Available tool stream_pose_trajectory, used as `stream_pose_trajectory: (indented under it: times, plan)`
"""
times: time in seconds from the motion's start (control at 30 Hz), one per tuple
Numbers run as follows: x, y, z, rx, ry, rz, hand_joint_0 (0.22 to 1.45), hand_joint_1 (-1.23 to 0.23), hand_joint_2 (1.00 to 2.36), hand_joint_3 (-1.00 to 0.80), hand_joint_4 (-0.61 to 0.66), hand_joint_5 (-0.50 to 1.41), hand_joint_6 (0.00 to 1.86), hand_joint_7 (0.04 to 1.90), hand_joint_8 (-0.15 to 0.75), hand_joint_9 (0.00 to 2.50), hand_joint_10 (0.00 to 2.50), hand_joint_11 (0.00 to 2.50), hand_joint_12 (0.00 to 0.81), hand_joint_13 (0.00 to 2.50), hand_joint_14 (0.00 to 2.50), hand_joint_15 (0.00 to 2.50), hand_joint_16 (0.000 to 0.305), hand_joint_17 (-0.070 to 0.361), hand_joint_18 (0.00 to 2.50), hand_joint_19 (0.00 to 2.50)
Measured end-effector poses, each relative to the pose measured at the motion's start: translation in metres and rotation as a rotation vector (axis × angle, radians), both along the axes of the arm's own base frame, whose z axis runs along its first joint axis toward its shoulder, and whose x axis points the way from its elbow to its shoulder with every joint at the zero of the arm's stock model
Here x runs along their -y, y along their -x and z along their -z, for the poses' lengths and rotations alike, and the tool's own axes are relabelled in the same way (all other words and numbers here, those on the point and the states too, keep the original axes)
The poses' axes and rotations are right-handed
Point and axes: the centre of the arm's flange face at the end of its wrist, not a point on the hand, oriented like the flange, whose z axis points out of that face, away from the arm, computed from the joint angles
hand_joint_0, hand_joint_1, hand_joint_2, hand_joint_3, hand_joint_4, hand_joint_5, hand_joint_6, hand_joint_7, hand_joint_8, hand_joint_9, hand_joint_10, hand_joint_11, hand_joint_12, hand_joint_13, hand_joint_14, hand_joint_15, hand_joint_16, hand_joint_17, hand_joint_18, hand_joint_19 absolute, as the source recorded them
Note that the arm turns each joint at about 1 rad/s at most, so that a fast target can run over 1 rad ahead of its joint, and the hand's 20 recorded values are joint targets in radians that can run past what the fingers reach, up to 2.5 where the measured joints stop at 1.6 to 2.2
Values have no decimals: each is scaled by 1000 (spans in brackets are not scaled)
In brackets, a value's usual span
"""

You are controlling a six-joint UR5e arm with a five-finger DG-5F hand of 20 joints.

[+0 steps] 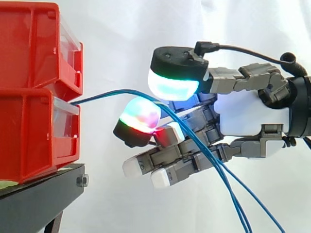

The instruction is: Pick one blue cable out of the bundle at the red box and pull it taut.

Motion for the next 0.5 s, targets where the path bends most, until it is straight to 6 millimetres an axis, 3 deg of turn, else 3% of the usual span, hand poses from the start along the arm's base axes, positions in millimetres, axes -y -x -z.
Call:
stream_pose_trajectory:
  times: [0.23,0.47,0.5]
  plan:
    - [0,0,-1,1,0,-1,578,-753,1020,-70,194,-155,873,1226,393,836,13,1153,461,537,7,265,63,142,601,362]
    - [-1,0,-1,2,0,-2,605,-911,1019,-179,207,-192,883,1197,356,714,16,1166,437,484,8,270,60,134,560,343]
    - [-1,0,-1,2,0,-2,607,-931,1015,-261,215,-197,880,1185,358,709,17,1161,436,469,8,263,60,134,552,341]
